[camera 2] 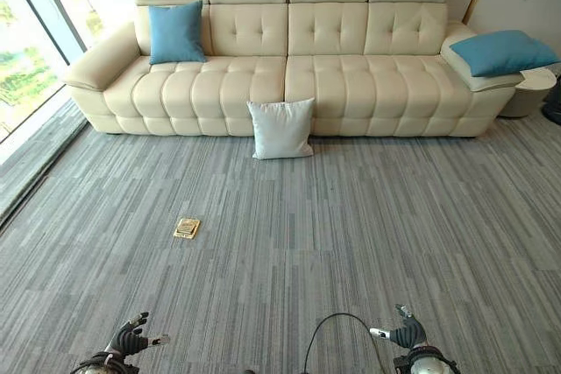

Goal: Pick up all the scattered cushions and arrange them neatly on the sofa.

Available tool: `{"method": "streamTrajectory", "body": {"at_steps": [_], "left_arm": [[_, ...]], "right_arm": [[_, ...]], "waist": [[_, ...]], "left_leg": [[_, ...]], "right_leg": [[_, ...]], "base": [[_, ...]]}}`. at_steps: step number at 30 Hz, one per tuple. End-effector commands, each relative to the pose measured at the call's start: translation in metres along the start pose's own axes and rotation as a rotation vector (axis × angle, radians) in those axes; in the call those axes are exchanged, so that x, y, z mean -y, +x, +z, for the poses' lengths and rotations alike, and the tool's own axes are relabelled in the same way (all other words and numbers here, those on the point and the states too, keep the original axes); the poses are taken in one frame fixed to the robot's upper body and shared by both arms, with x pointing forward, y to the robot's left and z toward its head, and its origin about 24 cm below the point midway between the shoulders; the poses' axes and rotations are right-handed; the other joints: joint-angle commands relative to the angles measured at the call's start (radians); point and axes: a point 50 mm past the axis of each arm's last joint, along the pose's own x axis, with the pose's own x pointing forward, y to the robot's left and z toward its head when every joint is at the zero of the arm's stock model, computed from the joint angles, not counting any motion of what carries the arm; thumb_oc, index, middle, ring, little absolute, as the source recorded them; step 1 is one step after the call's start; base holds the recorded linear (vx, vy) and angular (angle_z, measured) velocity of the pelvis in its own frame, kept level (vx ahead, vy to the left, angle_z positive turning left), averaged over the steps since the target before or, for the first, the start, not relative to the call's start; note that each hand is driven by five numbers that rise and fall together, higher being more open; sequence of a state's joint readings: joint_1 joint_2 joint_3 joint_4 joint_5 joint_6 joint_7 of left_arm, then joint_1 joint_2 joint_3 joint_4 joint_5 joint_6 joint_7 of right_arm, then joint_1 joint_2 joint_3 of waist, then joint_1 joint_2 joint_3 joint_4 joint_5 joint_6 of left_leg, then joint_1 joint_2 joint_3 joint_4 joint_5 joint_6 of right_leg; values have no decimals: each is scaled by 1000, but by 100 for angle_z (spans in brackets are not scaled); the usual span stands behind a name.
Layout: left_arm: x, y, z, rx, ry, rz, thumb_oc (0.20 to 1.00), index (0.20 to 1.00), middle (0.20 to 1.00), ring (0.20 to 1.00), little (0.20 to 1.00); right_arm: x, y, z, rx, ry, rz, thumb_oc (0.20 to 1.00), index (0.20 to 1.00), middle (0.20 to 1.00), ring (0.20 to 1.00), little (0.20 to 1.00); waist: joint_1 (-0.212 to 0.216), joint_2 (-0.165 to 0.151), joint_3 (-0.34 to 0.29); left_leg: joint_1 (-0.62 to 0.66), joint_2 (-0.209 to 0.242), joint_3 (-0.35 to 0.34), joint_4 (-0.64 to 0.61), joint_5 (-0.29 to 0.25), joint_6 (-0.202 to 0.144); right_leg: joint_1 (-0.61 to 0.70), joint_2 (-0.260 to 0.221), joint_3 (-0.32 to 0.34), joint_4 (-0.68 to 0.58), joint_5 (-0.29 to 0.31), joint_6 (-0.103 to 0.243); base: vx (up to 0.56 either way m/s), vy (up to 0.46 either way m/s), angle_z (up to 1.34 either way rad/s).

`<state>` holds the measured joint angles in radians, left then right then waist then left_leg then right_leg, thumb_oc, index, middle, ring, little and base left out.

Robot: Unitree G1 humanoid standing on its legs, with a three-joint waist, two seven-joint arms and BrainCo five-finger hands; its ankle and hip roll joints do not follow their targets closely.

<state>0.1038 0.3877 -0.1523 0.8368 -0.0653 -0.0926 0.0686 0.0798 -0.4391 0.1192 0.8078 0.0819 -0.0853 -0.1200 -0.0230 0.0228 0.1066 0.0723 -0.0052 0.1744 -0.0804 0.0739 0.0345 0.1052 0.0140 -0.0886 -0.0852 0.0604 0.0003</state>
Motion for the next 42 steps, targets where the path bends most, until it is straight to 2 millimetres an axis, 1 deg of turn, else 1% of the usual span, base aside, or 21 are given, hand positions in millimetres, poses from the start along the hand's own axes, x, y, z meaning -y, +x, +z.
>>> {"method": "streamTrajectory", "body": {"at_steps": [1,6,12,17,18,20,23,25,28,29,30,31,32,33,34,35,36,38,40,41,42], "left_arm": [[-11,6,13,39,-39,43,1000,1000,1000,1000,1000],[-8,6,11,29,-43,37,1000,1000,1000,1000,1000],[-14,6,14,36,-61,65,1000,1000,1000,1000,1000],[-19,7,18,51,-76,81,1000,1000,1000,1000,1000],[-21,7,23,71,-75,85,1000,1000,1000,1000,1000],[-21,8,25,77,-77,86,1000,1000,1000,1000,1000],[-24,8,30,98,-93,95,1000,1000,1000,1000,1000],[-25,8,31,104,-97,96,1000,1000,1000,1000,1000],[-27,8,35,121,-92,96,1000,1000,1000,1000,1000],[-29,7,38,131,-88,99,1000,1000,1000,1000,1000],[-29,8,40,138,-83,99,1000,1000,1000,1000,1000],[-27,8,41,138,-81,95,1000,1000,1000,1000,1000],[-25,9,42,139,-80,91,1000,1000,1000,1000,1000],[-24,10,42,137,-81,90,1000,1000,1000,1000,1000],[-24,10,42,137,-81,90,1000,1000,1000,1000,1000],[-20,11,42,129,-86,84,1000,1000,1000,1000,1000],[-20,11,42,129,-87,84,1000,1000,1000,1000,1000],[-15,13,45,133,-89,78,1000,1000,1000,1000,1000],[-13,13,45,132,-84,75,1000,1000,1000,1000,1000],[-12,12,45,136,-73,66,1000,1000,1000,1000,1000],[-10,12,44,138,-78,61,1000,1000,1000,1000,1000]], "right_arm": [[2,5,12,43,87,-40,1000,1000,1000,1000,1000],[1,5,14,41,121,-47,1000,1000,1000,1000,1000],[2,7,20,57,135,-59,1000,1000,1000,1000,1000],[1,8,22,57,134,-62,1000,1000,1000,1000,1000],[0,9,25,58,127,-59,1000,1000,1000,1000,1000],[0,10,26,57,127,-61,1000,1000,1000,1000,1000],[-1,13,34,76,128,-57,1000,1000,1000,1000,1000],[-2,13,37,83,128,-58,1000,1000,1000,1000,1000],[-4,14,43,108,133,-50,1000,1000,1000,1000,1000],[-4,15,49,129,128,-45,1000,1000,1000,1000,1000],[-6,15,54,148,126,-39,1000,1000,1000,1000,1000],[-7,15,57,160,126,-33,1000,1000,1000,1000,1000],[-8,14,60,172,124,-28,1000,1000,1000,1000,1000],[-7,14,61,177,119,-33,1000,1000,1000,1000,1000],[-7,14,61,177,119,-33,1000,1000,1000,1000,1000],[-5,15,63,184,119,-40,1000,1000,1000,1000,1000],[-5,15,63,184,119,-40,1000,1000,1000,1000,1000],[-3,13,60,179,122,-47,1000,1000,1000,1000,1000],[-2,12,57,172,117,-49,1000,1000,1000,1000,1000],[-1,9,52,170,104,-48,1000,1000,1000,1000,1000],[-1,7,48,164,100,-43,1000,1000,1000,1000,1000]], "waist": [[-10,-42,-37],[-12,-41,-29],[-6,-47,-12],[-1,-54,-1],[4,-59,11],[6,-62,14],[19,-76,28],[21,-78,30],[30,-78,44],[26,-73,67],[22,-67,83],[18,-62,90],[10,-55,101],[2,-50,107],[2,-50,108],[-12,-52,111],[-14,-49,112],[-42,-57,113],[-53,-48,115],[-66,-46,101],[-69,-43,94]], "left_leg": [[19,43,-22,-7,-97,-80],[17,38,-24,-7,-99,-75],[-13,30,-26,13,-104,-64],[-55,21,-27,55,-121,-53],[-87,13,-29,86,-135,-43],[-100,11,-29,100,-142,-39],[-147,-3,-37,154,-171,-22],[-159,-6,-40,165,-179,-16],[-162,-17,-44,178,-203,4],[-157,-18,-41,185,-213,17],[-155,-15,-42,192,-217,23],[-150,-14,-44,192,-222,25],[-112,-20,-51,176,-235,25],[-87,-26,-55,167,-244,24],[-87,-26,-56,167,-244,24],[-40,-38,-65,142,-263,21],[-36,-36,-68,140,-264,20],[54,-57,-105,106,-307,7],[92,-49,-120,92,-320,0],[147,-46,-144,66,-344,-13],[158,-40,-156,69,-339,-22]], "right_leg": [[-14,-74,15,-2,-74,130],[-21,-76,23,-1,-72,132],[-44,-87,29,13,-69,135],[-73,-99,32,34,-70,138],[-95,-109,38,54,-70,144],[-105,-112,43,60,-68,147],[-136,-128,59,79,-61,159],[-149,-130,64,92,-61,161],[-192,-138,66,186,-64,174],[-245,-140,68,300,-39,183],[-285,-139,62,361,-20,184],[-321,-132,59,409,-23,179],[-368,-114,35,417,-39,163],[-383,-111,11,392,-42,156],[-382,-111,11,392,-43,156],[-427,-104,-24,316,-28,153],[-422,-103,-27,314,-29,153],[-480,-83,-63,160,21,176],[-480,-73,-82,128,28,179],[-480,-78,-91,112,32,178],[-463,-78,-86,118,42,166]], "base": [[0,0,0],[4,4,-1],[8,37,-1],[12,60,-1],[34,86,-3],[40,105,-3],[43,100,-11],[40,91,-16],[69,140,-8],[45,168,-11],[71,181,-23],[197,133,-15],[286,101,-29],[246,60,-15],[298,-15,1],[217,-25,20],[377,-49,14],[525,-86,11],[471,-115,42],[471,-178,61],[622,-273,77]]}}
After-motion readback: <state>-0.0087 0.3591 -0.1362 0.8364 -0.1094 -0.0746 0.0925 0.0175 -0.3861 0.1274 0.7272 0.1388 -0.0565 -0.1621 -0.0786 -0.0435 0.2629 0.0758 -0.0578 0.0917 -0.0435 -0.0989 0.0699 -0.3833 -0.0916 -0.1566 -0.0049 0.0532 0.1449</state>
